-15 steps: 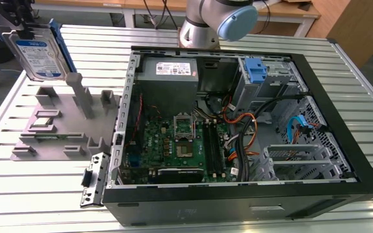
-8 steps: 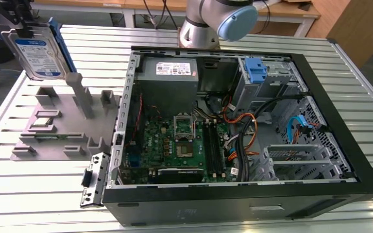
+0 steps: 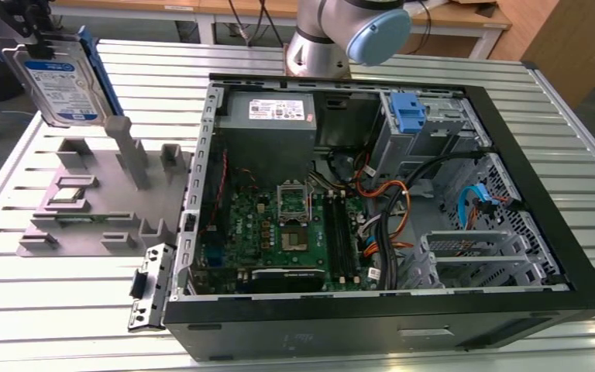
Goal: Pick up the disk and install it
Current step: 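Pick up the disk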
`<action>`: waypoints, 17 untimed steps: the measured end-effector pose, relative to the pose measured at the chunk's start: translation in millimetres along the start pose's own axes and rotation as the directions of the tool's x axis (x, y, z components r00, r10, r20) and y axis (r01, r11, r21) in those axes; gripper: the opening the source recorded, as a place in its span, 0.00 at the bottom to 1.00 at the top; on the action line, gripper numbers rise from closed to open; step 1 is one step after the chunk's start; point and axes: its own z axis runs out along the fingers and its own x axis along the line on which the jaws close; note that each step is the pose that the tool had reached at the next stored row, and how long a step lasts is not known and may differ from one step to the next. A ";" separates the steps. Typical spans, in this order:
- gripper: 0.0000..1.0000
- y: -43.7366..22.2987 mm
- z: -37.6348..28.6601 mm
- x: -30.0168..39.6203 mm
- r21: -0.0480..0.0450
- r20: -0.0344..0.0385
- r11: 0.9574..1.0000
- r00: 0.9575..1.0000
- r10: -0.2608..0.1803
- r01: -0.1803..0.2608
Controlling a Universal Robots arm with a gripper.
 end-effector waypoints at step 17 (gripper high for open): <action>0.35 0.5 -13.7 -0.6 0.000 0.000 1.000 1.000 0.000 0.000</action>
